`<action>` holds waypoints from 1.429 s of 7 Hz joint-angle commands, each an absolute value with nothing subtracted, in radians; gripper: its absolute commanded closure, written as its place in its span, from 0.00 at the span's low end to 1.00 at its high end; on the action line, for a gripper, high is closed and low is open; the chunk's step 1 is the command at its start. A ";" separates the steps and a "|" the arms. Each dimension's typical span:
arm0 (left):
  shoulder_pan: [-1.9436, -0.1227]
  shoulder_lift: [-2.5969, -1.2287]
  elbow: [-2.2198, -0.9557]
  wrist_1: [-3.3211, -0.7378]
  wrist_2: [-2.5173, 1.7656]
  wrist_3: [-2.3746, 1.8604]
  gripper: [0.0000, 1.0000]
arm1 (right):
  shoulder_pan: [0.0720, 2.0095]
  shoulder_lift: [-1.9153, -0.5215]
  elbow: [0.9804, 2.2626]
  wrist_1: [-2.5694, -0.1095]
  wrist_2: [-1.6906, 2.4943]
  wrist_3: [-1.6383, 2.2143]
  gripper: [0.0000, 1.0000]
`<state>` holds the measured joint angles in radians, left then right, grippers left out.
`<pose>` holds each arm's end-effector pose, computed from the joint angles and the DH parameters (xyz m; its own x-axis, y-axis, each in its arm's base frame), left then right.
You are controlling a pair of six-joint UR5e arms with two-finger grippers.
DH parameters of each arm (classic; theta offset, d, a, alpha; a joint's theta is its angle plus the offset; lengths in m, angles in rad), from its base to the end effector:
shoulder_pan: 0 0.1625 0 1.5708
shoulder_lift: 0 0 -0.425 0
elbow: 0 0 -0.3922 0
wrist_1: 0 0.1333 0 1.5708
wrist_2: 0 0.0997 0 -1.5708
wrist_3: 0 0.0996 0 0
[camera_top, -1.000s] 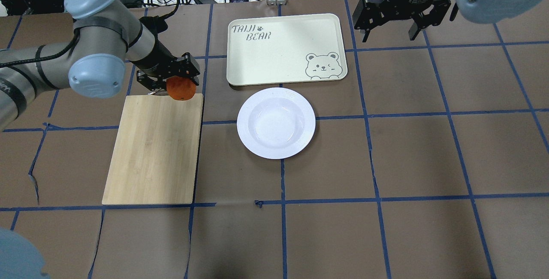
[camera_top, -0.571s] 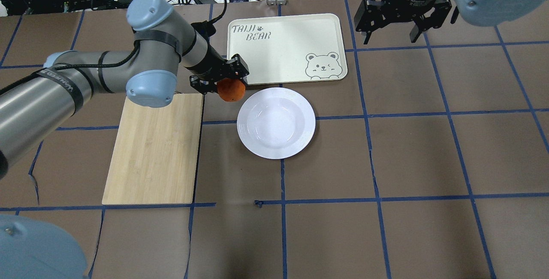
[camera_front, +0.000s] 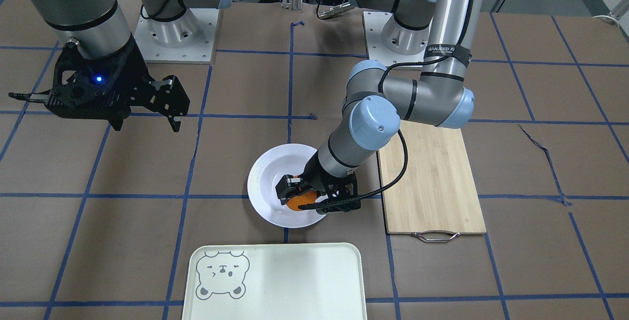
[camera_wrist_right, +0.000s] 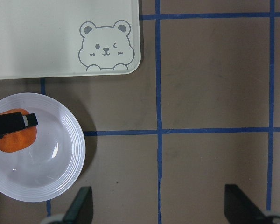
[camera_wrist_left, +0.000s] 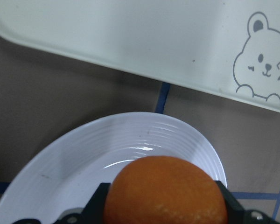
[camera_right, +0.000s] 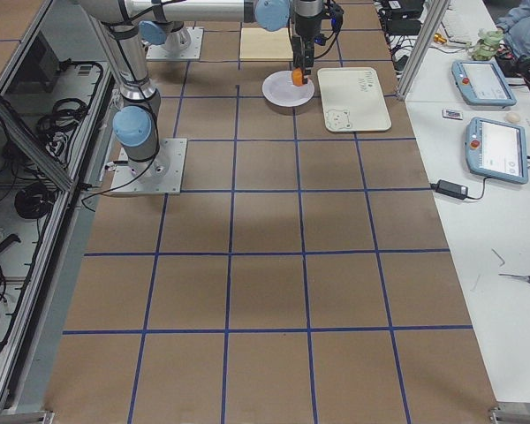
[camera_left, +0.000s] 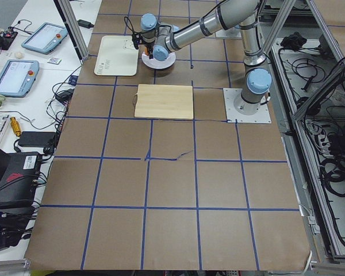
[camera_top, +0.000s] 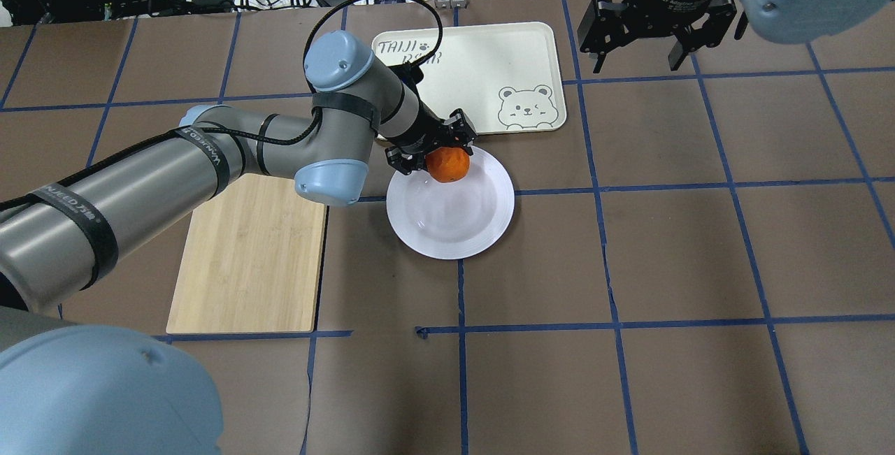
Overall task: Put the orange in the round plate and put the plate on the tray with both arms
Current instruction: 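Carry the orange with the left gripper over the white plate, then open the left gripper to drop the orange onto the plate, then raise the left gripper back toward rest while the right gripper reaches to the plate rim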
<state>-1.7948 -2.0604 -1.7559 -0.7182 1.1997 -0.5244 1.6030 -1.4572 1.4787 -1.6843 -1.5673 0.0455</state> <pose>-0.3031 -0.5675 0.2189 -0.8837 -0.2471 0.3975 -0.2586 0.9657 0.0255 0.1512 -0.5441 0.4863 -0.9999 0.0128 -0.0077 0.0134 0.9957 -0.0916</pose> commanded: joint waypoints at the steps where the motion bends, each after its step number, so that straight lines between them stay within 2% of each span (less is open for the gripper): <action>1: -1.801 -2.039 -1.764 -0.715 1.206 -0.561 0.00 | 1.603 -1.457 1.479 -1.684 -1.566 0.046 0.00; 3: -1.787 -2.022 -1.749 -0.726 1.203 -0.561 0.00 | 1.594 -1.457 1.479 -1.684 -1.545 0.048 0.00; 5: -1.691 -1.976 -1.740 -0.817 1.204 -0.455 0.00 | 1.589 -1.433 1.489 -1.692 -1.441 0.048 0.01; 6: -1.649 -1.944 -1.702 -0.979 1.268 -0.316 0.00 | 1.589 -1.395 1.546 -1.794 -1.398 0.054 0.01; 8: -1.629 -1.873 -1.495 -1.342 1.459 -0.209 0.00 | 1.595 -1.388 1.749 -2.025 -1.274 0.113 0.00; 10: -1.561 -1.798 -1.454 -1.475 1.569 -0.116 0.00 | 1.604 -1.347 1.900 -2.249 -1.157 0.188 0.00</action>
<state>-1.6078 -1.8464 -1.4827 -1.3903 1.5149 -0.1869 1.5979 -1.3781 1.8073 -2.1116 -1.2357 0.1319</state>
